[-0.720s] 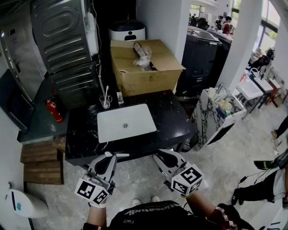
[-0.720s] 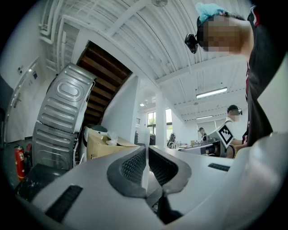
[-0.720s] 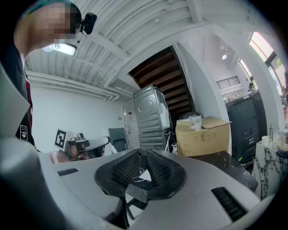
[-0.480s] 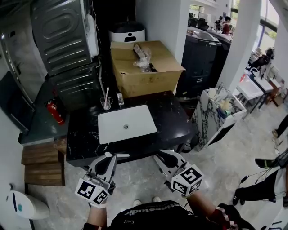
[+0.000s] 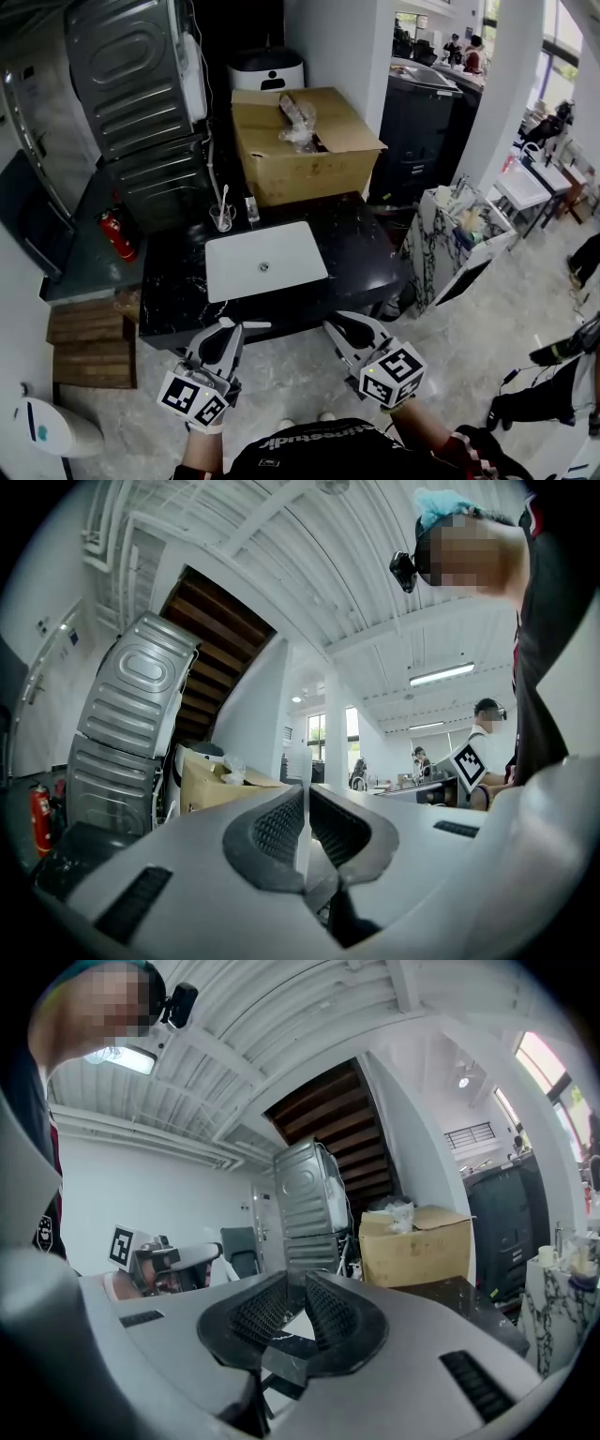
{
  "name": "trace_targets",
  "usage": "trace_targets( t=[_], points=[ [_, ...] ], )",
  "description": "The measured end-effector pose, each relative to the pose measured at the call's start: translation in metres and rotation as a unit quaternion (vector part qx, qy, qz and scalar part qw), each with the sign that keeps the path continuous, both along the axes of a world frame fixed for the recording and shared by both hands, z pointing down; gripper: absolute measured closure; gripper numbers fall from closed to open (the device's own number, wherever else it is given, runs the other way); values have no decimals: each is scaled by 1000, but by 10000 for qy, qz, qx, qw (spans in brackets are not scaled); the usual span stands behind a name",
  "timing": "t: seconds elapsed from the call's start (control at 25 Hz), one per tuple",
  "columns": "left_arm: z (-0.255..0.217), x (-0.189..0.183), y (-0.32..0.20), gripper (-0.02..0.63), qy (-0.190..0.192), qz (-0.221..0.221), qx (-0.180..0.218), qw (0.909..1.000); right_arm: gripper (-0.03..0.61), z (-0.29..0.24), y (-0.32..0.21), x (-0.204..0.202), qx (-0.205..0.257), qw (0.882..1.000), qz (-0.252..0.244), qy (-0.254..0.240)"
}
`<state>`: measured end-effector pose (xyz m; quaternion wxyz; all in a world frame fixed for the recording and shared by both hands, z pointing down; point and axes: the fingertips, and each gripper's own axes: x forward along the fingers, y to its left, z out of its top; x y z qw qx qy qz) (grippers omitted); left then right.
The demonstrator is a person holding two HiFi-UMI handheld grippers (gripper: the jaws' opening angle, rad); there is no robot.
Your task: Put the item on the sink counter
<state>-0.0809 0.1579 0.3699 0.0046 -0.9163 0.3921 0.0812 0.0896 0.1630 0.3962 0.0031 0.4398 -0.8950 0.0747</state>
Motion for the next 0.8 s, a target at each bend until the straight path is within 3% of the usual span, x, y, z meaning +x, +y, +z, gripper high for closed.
trace_targets(
  t=[0.8],
  points=[
    [-3,38,-16,586,-95,-350,-2,9993,505,19,-13,49,-239,9993,-239,-139]
  ],
)
